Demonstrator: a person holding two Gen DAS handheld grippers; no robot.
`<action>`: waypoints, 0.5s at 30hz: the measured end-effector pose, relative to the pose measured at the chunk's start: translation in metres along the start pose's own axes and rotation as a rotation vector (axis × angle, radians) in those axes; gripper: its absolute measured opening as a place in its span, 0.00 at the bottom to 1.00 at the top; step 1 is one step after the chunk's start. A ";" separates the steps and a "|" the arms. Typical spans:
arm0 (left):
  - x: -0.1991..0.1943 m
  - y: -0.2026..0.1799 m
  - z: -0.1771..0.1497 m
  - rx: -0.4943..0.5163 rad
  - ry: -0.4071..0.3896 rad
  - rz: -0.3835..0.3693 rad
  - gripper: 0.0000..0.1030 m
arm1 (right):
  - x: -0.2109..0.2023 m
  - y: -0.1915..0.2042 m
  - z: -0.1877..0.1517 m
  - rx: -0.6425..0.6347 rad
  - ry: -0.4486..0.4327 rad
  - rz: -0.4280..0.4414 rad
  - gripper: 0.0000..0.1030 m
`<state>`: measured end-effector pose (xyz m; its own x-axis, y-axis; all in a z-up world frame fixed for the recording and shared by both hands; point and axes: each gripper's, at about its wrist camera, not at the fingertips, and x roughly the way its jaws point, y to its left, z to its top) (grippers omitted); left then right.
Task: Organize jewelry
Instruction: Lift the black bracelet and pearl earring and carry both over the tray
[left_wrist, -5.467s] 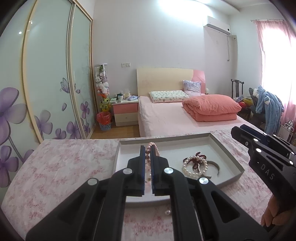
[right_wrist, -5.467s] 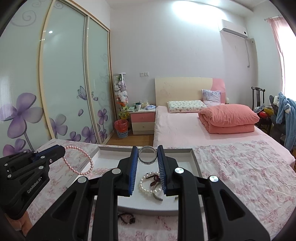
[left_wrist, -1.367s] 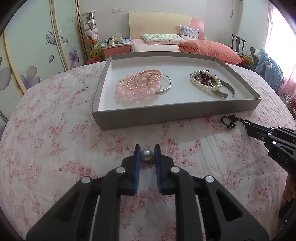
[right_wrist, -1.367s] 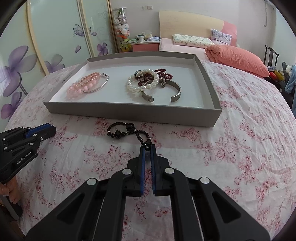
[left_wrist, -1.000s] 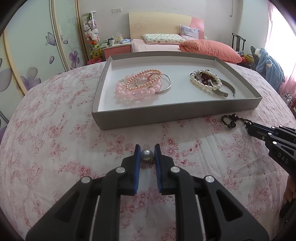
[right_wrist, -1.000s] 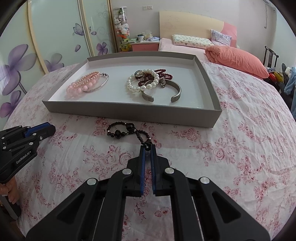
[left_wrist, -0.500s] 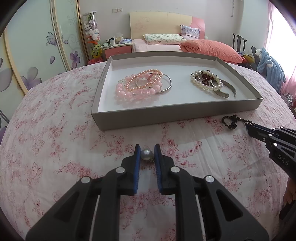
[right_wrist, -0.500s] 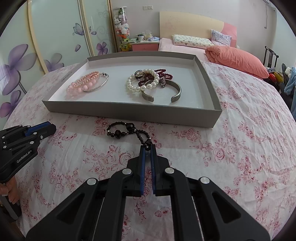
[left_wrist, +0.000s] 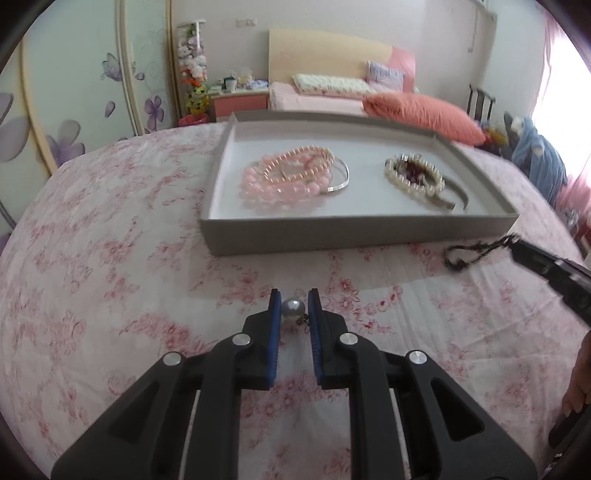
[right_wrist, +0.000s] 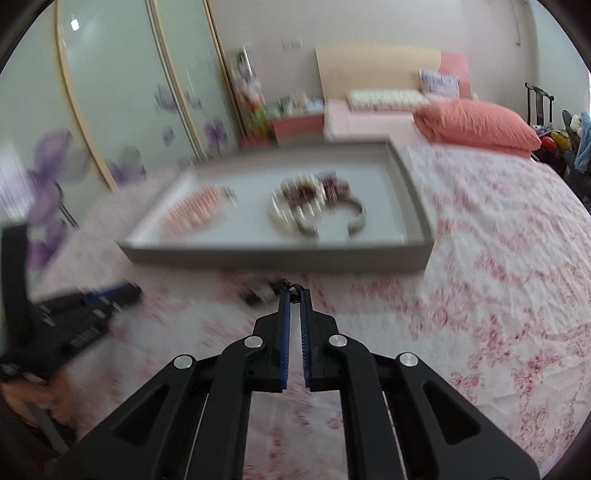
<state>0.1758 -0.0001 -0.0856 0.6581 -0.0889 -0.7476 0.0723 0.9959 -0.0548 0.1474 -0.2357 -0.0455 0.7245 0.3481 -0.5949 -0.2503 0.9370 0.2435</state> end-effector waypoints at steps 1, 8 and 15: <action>-0.007 0.000 0.000 -0.004 -0.024 -0.004 0.15 | -0.010 0.003 0.005 -0.002 -0.038 0.009 0.06; -0.063 -0.013 0.004 0.021 -0.214 0.003 0.15 | -0.052 0.023 0.019 -0.005 -0.198 0.041 0.06; -0.103 -0.035 0.008 0.052 -0.368 0.033 0.15 | -0.073 0.042 0.017 -0.049 -0.328 -0.010 0.06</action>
<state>0.1112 -0.0257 -0.0014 0.8855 -0.0670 -0.4598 0.0788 0.9969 0.0064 0.0954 -0.2222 0.0215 0.8931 0.3194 -0.3168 -0.2674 0.9432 0.1971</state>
